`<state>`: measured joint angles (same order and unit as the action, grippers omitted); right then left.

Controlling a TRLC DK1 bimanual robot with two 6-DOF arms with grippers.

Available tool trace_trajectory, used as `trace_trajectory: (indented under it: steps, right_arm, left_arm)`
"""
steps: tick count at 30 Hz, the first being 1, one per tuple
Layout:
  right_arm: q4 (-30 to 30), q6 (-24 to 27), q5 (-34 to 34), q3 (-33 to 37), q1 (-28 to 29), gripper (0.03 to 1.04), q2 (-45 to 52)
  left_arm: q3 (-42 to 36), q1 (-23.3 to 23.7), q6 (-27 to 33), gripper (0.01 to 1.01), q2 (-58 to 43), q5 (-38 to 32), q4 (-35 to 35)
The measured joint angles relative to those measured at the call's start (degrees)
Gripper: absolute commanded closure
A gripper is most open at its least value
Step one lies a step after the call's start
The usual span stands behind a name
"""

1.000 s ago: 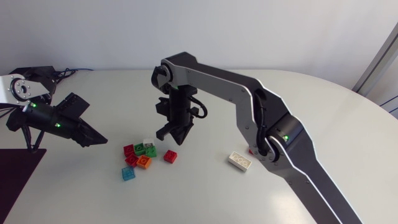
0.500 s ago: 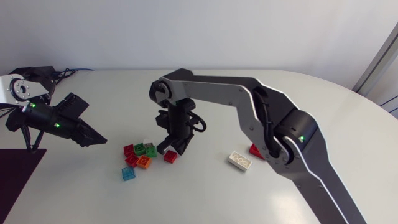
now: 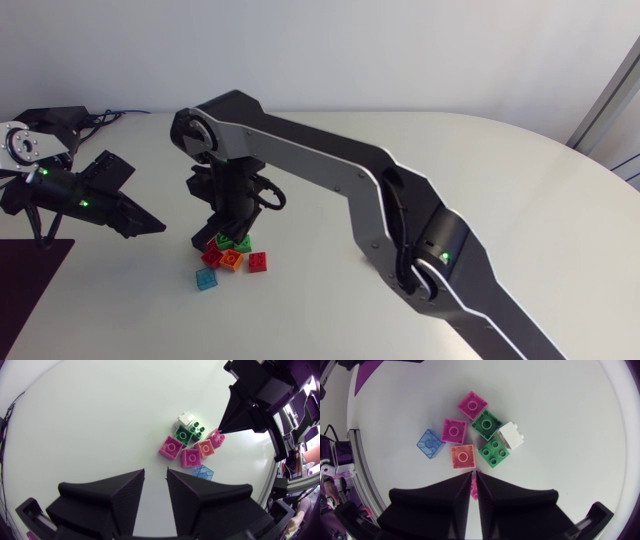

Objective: Sort duplo bricks by size, large to the right and small to the left

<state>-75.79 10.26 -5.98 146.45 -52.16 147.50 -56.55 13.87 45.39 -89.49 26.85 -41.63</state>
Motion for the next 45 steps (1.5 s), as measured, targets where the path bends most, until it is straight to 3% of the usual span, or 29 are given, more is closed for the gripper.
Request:
trace_trajectory:
  steps: [3, 6, 7, 11, 17, 25, 33, 45]
  right_arm:
    - [6.91, -0.02, 2.14, -12.52, 0.76, 0.92, -6.08]
    - [13.81, -0.02, 3.19, -27.76, 2.80, 0.92, -15.39]
    - [16.06, -0.02, 3.28, -32.37, 3.76, 0.92, -18.62]
    - [23.02, 0.00, 3.48, -47.91, 8.31, 0.92, -29.79]
    - [29.64, 0.02, 3.17, -61.94, 12.26, 0.92, -35.87]
    - [34.07, 1.86, 1.33, -73.11, 18.34, 0.92, -38.03]
    - [37.00, 5.49, 0.20, -78.97, 26.16, 0.92, -41.59]
    - [38.73, 9.14, 0.02, -82.29, 33.68, 0.92, -43.67]
  left_arm:
    - [0.00, -0.74, -0.02, 0.479, 1.27, 0.44, 0.00]
    - [0.15, -3.87, -0.11, 0.231, 3.06, 1.31, -0.02]
    - [0.28, -5.27, -0.28, 0.200, 3.63, 1.62, 0.02]
    - [1.22, -12.11, -2.93, 0.198, 5.73, 2.36, 0.81]
    - [2.97, -21.49, -8.90, 0.198, 6.03, 0.44, 6.23]
    - [4.50, -27.91, -13.09, 0.167, 5.97, -3.48, 9.55]
    - [4.50, -29.86, -14.25, 0.138, 5.79, -5.62, 10.56]
    - [4.50, -30.51, -15.32, 0.113, 5.57, -6.14, 10.60]
